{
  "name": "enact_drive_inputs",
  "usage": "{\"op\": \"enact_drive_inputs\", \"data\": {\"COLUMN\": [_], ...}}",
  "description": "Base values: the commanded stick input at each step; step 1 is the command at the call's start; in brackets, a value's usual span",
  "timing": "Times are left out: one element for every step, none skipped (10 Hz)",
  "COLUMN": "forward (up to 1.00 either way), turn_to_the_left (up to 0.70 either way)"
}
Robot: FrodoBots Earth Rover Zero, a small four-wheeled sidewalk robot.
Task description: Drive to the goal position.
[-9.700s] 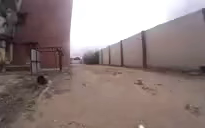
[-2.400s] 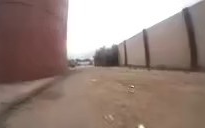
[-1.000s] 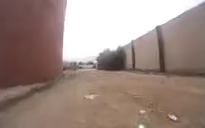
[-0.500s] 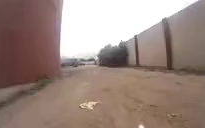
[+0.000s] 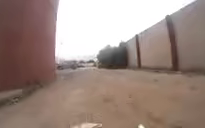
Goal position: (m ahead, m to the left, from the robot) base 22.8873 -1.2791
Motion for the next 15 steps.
{"op": "enact_drive_inputs", "data": {"forward": [1.0,1.0,1.0,1.0,1.0,1.0,1.0,1.0,1.0,1.0,1.0,1.0,1.0,1.0,1.0], "turn_to_the_left": [0.0,0.0,0.0,0.0,0.09,0.26,0.27,0.0,0.0,0.0,0.0,0.0,0.0,0.0,0.0]}}
